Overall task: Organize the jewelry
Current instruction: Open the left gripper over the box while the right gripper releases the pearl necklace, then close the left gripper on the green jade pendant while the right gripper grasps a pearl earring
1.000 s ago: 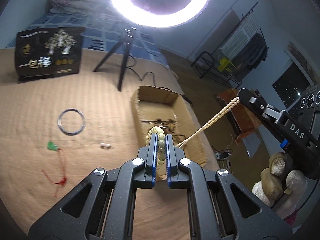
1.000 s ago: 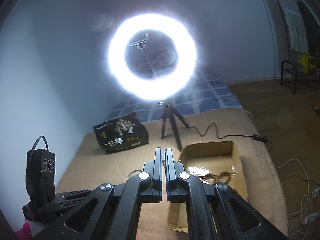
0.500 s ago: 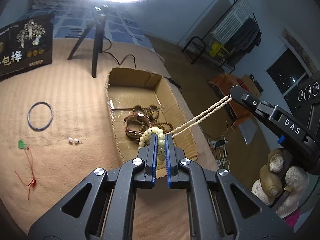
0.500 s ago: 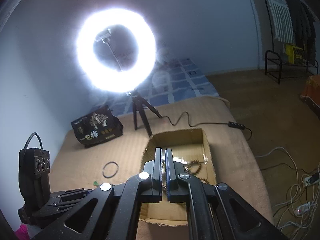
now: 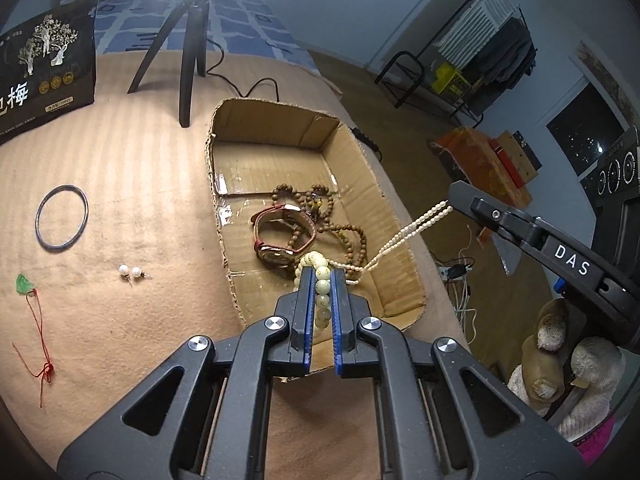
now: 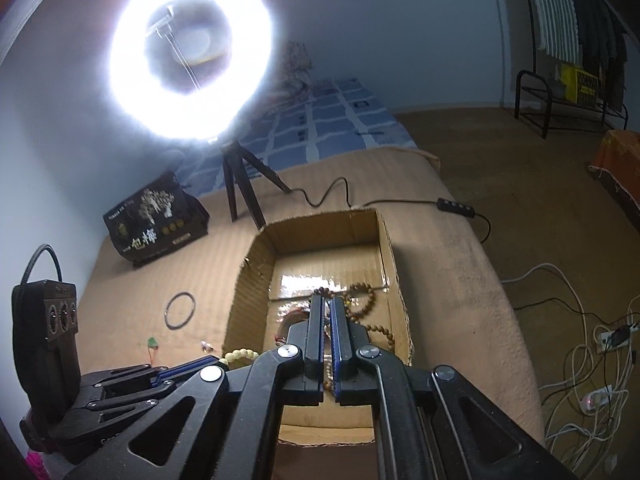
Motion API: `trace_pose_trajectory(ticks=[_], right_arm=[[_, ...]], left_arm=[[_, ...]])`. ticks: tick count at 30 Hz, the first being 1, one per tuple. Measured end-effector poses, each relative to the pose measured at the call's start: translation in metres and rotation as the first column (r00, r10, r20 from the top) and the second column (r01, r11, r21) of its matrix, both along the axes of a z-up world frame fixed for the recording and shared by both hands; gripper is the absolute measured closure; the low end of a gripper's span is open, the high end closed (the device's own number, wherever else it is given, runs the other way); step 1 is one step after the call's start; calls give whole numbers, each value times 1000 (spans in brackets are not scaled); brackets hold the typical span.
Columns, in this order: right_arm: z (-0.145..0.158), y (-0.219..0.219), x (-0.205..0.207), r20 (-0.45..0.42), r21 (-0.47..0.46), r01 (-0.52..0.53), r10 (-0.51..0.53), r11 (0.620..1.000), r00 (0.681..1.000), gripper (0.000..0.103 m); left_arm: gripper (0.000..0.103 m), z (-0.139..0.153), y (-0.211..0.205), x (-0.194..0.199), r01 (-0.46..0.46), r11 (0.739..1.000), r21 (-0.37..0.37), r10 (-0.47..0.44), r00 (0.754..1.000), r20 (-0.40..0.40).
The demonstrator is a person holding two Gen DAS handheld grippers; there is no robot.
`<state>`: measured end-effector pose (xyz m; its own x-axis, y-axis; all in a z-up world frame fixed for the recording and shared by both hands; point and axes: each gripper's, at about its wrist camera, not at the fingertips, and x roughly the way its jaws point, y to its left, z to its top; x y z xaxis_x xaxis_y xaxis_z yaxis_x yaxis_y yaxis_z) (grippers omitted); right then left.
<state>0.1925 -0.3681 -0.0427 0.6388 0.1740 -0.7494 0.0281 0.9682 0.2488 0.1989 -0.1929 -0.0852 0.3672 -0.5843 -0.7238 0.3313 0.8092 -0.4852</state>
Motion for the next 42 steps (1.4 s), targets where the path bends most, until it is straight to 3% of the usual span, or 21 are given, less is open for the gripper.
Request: trace_pose_trajectory(ticks=[3, 4, 5, 6, 7, 8, 14, 28, 42], right_arm=[[-5, 1, 2, -13, 3, 1, -1, 1000, 1000, 101], [-7, 1, 2, -18, -2, -1, 0, 1000, 1000, 97], [-9, 2, 3, -22, -11, 1, -1, 1000, 1000, 76], [-10, 3, 3, -24, -19, 5, -6, 1000, 1000, 64], [-11, 4, 3, -24, -27, 9, -10, 1000, 1000, 42], [-12, 4, 3, -19, -35, 14, -15, 999, 1000, 33], [-13, 7, 2, -17, -58, 21, -22, 998, 1000, 17], [-9, 21, 1, 8, -55, 7, -6, 998, 1000, 8], [-12, 80, 14, 16, -12, -122, 122, 992, 992, 8]], left_arm=[[98, -2, 0, 1, -2, 1000, 10, 2, 1000, 2], [98, -3, 0, 1, -1, 1000, 18, 1, 1000, 1], [94, -4, -1, 2, -3, 1000, 28, 3, 1000, -2], [84, -5, 0, 2, -5, 999, 41, 5, 1000, -5], [77, -6, 0, 2, -8, 999, 48, 8, 1000, -2], [67, -7, 1, 2, -13, 998, 57, 13, 1000, 2], [63, -9, 5, 0, -27, 995, 93, 27, 1000, 8], [63, -8, 34, -5, -70, 988, 135, 63, 997, 54], [63, -19, 127, 9, -196, 966, 167, 192, 981, 37]])
